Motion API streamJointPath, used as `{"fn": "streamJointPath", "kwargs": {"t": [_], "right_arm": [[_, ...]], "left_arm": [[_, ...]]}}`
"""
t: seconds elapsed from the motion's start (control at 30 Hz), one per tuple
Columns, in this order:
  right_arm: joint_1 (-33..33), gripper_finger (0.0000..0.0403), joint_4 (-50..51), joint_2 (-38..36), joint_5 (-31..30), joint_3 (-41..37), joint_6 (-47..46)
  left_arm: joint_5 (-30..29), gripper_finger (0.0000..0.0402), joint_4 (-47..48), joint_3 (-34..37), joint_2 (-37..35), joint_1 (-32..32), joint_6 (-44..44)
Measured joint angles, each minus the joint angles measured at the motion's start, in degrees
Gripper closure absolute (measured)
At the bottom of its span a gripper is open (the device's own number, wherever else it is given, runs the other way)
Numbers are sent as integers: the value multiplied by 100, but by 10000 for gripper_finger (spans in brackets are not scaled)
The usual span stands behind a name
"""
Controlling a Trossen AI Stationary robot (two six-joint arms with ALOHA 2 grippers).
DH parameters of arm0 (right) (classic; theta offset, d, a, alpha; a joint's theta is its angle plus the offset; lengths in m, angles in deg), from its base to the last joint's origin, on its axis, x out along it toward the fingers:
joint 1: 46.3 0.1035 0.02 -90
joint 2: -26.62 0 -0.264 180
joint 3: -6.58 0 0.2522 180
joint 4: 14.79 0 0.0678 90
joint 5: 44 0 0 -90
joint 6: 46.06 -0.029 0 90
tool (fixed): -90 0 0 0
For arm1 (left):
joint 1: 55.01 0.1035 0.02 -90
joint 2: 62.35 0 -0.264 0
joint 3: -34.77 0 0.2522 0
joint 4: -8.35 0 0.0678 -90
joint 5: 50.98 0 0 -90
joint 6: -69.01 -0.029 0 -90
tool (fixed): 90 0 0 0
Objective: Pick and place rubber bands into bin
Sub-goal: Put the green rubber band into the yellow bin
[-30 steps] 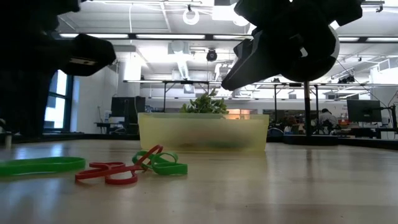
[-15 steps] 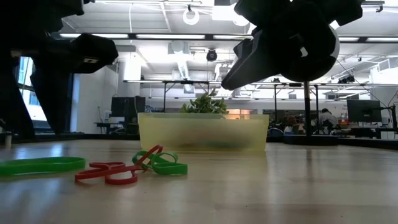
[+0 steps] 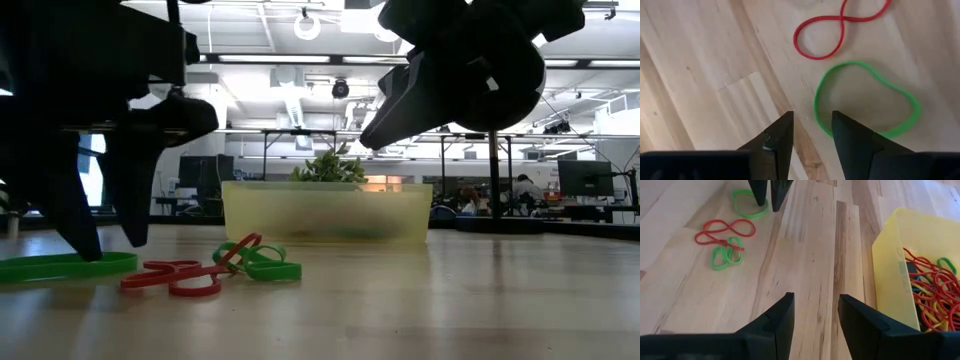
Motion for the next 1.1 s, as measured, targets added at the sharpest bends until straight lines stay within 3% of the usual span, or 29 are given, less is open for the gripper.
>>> {"fn": "streamJointPath", "kwargs": {"t": [0.6, 0.77, 1.0, 1.1], "right_arm": [[-2, 261, -8, 223, -1, 0, -2], [-17, 261, -7, 484, -1, 0, -2], [-28, 261, -133, 595, -20, 0, -4], [-28, 261, -138, 595, -20, 0, -4]], "left_arm": [[1085, 319, -98, -24, 166, 450, -368], [1082, 322, -121, -20, 178, 452, -373], [977, 392, -183, -17, 190, 444, -364], [917, 390, -186, -15, 192, 444, -339]]}}
